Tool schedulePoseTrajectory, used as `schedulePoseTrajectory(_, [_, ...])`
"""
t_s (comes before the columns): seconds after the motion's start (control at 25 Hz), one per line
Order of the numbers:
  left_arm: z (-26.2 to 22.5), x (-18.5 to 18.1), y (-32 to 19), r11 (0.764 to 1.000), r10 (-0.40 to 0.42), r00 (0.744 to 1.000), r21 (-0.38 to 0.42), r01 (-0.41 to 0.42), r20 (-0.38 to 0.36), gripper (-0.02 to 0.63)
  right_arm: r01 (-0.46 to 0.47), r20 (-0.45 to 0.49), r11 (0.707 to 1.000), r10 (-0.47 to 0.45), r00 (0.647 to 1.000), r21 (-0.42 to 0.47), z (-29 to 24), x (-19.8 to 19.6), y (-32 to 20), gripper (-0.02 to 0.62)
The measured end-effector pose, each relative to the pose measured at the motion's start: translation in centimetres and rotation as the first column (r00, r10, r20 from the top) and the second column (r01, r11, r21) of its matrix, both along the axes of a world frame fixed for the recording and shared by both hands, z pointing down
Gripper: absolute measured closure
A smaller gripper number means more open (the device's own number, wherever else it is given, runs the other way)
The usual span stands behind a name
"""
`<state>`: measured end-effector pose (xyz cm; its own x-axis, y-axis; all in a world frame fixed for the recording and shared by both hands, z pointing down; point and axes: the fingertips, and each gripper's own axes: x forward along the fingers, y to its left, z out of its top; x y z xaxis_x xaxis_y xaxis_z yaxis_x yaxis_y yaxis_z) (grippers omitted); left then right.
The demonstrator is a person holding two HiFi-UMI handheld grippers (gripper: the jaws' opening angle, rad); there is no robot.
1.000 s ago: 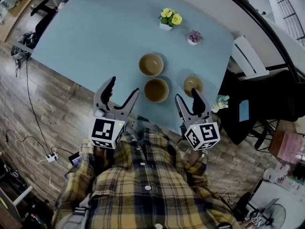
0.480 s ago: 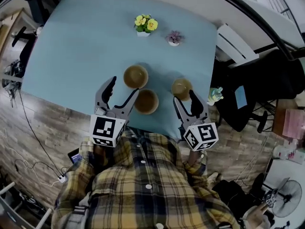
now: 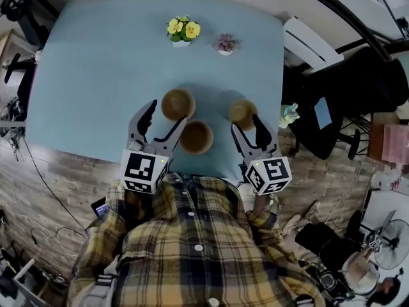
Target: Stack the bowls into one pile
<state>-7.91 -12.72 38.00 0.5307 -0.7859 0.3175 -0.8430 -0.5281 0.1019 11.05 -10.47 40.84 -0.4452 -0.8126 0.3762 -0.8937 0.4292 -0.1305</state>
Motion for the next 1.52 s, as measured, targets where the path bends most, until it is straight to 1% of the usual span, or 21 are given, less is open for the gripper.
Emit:
schedulePoseTrajectory(0.12, [0.6,0.3,0.1,1.0,0.019,1.0,-0.02,-0.019,0.0,0.288,-0.018,-0.029,0.999,0.017,0.999,-0.029,0.9,0.4,-0.3,0.345])
schedulePoseTrajectory(0.32, [1.3,0.3,-0.3,0.999,0.024,1.0,-0.035,-0.024,0.009,0.29,-0.034,-0.075,0.998,0.03,0.997,-0.05,2.3,1.3,-1.7,0.345])
schedulePoseTrajectory(0.44, [2.0,0.4,-0.5,0.999,0.024,1.0,-0.048,-0.024,0.014,0.293,-0.031,-0.127,0.997,0.021,0.992,-0.075,3.7,2.0,-2.5,0.345])
schedulePoseTrajectory(0.72, [2.8,1.2,-0.7,0.997,0.026,0.999,-0.067,-0.024,0.023,0.298,-0.018,-0.268,0.987,-0.025,0.963,-0.157,7.8,4.4,-4.3,0.345])
schedulePoseTrajectory(0.92, [3.6,1.6,-0.9,0.996,0.026,0.999,-0.091,-0.024,0.03,0.302,-0.019,-0.341,0.971,-0.065,0.938,-0.236,11.4,6.3,-5.3,0.345])
schedulePoseTrajectory(1.24, [4.8,2.4,-1.2,0.993,0.033,0.999,-0.118,-0.028,0.041,0.305,-0.013,-0.377,0.94,-0.123,0.918,-0.34,15.5,8.1,-6.2,0.345])
schedulePoseTrajectory(1.44, [5.2,2.5,-1.3,0.992,0.033,0.998,-0.125,-0.027,0.046,0.306,-0.001,-0.381,0.927,-0.153,0.912,-0.375,16.8,8.4,-6.4,0.35])
schedulePoseTrajectory(1.52, [5.2,2.5,-1.2,0.992,0.033,0.998,-0.126,-0.026,0.048,0.306,0.002,-0.389,0.925,-0.162,0.907,-0.38,17.1,8.4,-6.4,0.371])
